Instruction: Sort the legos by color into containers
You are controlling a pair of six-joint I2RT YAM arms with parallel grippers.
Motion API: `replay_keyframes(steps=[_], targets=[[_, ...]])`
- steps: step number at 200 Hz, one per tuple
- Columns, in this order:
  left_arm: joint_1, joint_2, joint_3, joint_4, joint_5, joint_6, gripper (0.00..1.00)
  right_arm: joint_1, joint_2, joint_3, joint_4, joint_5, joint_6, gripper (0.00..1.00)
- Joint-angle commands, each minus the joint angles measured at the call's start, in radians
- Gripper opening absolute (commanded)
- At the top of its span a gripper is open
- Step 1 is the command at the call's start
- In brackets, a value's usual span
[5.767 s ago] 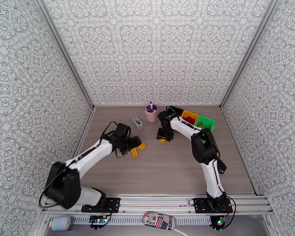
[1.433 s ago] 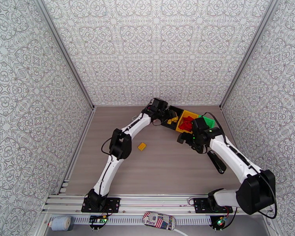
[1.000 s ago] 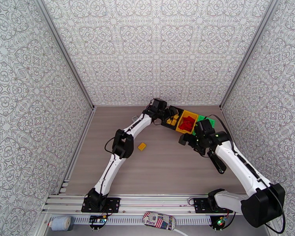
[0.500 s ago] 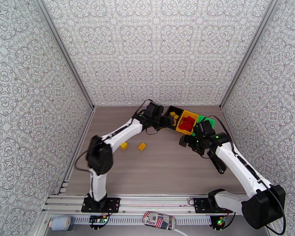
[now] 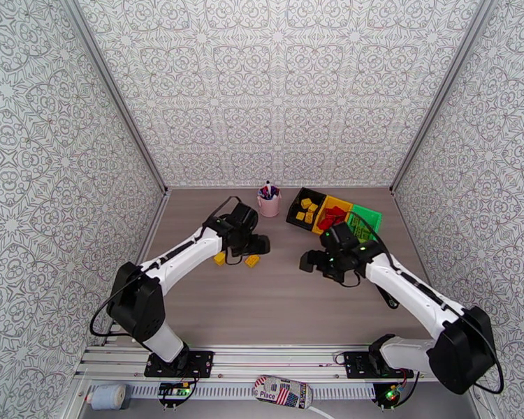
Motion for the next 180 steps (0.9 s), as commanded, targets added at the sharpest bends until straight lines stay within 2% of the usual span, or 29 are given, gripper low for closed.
replay_keyframes(steps=[1,49,89,134,180], targets=[[0.007,0.039,-0.008,-0.051,-0.054,0.124,0.8,0.049,0.032,-0.004,0.042,-0.006,0.04,0.91],[0.004,0.179,0.034,-0.061,-0.051,0.226,0.8,0.089,0.05,0.008,0.033,-0.002,0.057,0.92],[0.034,0.261,0.076,-0.06,-0.068,0.239,0.79,0.089,0.036,-0.001,0.017,0.007,0.063,0.92],[0.046,0.35,0.156,-0.076,-0.08,0.239,0.72,0.089,0.042,0.0,0.021,0.007,0.075,0.92],[0.03,0.401,0.213,-0.101,-0.09,0.242,0.61,0.09,0.056,0.013,0.019,0.012,0.077,0.92]])
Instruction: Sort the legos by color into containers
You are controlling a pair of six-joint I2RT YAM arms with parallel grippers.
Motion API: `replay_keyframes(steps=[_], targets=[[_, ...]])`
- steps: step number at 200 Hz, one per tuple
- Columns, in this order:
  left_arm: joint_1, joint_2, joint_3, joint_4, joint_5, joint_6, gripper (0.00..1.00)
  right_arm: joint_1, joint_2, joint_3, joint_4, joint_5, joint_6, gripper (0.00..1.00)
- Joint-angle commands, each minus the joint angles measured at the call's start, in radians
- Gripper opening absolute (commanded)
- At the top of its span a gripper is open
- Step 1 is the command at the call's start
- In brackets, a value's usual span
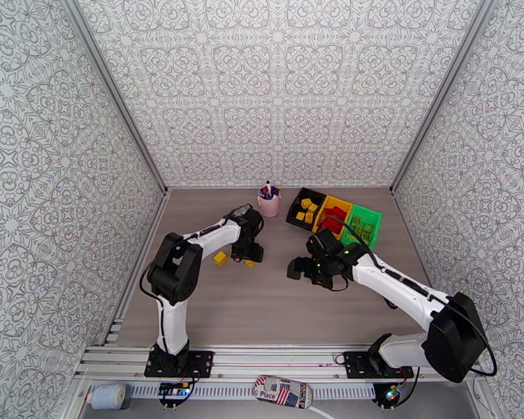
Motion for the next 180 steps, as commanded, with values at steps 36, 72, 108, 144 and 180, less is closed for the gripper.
replay_keyframes(steps=[36,72,108,144,180], targets=[[-0.031,0.046,0.06,-0.066,-0.058,0.003,0.56,0.007,0.011,0.003,0.005,0.014,0.021,0.92],[-0.045,0.054,0.069,-0.09,-0.094,-0.028,0.48,0.007,0.012,-0.009,0.02,0.014,0.031,0.92],[-0.05,0.052,0.056,-0.086,-0.086,-0.057,0.43,0.006,0.008,-0.009,0.018,0.027,0.033,0.92],[-0.061,0.06,0.061,-0.089,-0.081,-0.066,0.42,0.001,0.009,0.002,0.004,0.043,0.026,0.92],[-0.055,0.047,0.061,-0.082,-0.042,-0.083,0.37,-0.036,0.002,0.018,-0.006,0.04,0.023,0.92]])
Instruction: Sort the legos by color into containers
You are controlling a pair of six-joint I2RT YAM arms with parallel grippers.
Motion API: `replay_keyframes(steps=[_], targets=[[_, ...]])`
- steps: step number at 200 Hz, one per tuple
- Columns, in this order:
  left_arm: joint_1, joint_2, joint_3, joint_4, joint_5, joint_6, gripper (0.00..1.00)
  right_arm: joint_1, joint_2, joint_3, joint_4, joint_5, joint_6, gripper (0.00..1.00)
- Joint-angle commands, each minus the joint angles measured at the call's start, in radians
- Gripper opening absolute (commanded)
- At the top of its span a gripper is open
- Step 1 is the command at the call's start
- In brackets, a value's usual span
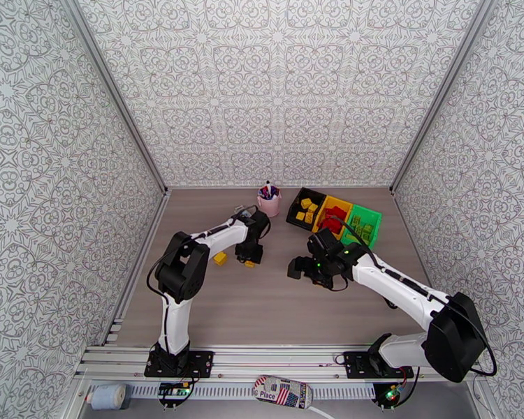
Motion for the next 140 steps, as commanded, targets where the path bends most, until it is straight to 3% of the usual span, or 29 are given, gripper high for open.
replay_keyframes(steps=[1,76,140], targets=[[-0.006,0.012,0.014,-0.013,0.033,-0.025,0.36,-0.029,0.001,0.019,-0.006,0.018,0.005,0.92],[0.014,-0.094,-0.051,0.309,0.409,-0.308,0.35,-0.196,-0.035,0.019,0.014,-0.011,0.042,0.92],[0.042,-0.032,0.085,0.527,0.538,-0.547,0.35,-0.265,-0.046,0.051,-0.026,0.013,0.046,0.92]])
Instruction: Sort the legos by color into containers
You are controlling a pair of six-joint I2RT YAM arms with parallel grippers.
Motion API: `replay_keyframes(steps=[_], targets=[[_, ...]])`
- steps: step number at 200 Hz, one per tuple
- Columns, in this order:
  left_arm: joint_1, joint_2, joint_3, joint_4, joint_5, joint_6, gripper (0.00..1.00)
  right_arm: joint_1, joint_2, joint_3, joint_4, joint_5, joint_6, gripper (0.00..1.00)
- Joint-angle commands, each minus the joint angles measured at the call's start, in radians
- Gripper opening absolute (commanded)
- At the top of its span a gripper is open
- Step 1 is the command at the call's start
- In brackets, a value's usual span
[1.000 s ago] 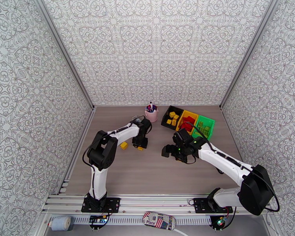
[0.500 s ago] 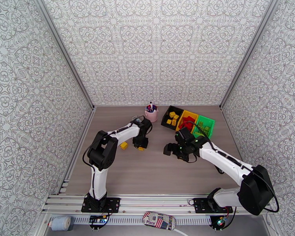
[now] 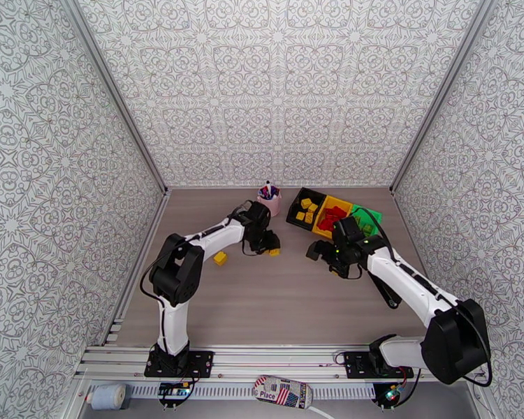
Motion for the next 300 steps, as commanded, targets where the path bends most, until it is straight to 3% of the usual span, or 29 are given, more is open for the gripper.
replay_keyframes(steps=[1,98,145,164,185,223,277,300], targets=[[0.019,0.021,0.08,0.146,0.086,-0.136,0.35,-0.012,-0.025,0.038,-0.024,0.01,0.017,0.92],[0.009,0.212,0.356,0.36,0.098,-0.367,0.36,-0.046,-0.071,0.002,-0.042,0.006,0.019,0.92],[-0.008,0.388,0.543,0.415,0.069,-0.45,0.37,-0.069,-0.096,-0.021,-0.056,-0.008,0.01,0.92],[-0.02,0.465,0.675,0.412,0.068,-0.47,0.47,-0.077,-0.103,-0.028,-0.063,-0.019,0.002,0.92],[-0.029,0.506,0.741,0.408,0.055,-0.484,0.71,-0.081,-0.112,-0.031,-0.066,-0.033,-0.002,0.92],[-0.048,0.446,0.677,0.423,0.038,-0.441,0.75,-0.08,-0.151,-0.037,-0.074,-0.045,-0.023,0.92],[-0.094,0.172,0.259,0.5,-0.022,-0.369,0.75,-0.08,-0.162,-0.025,-0.104,-0.067,-0.093,0.93],[-0.112,0.05,0.119,0.451,-0.057,-0.297,0.75,-0.079,-0.157,-0.022,-0.094,-0.084,-0.103,0.93]])
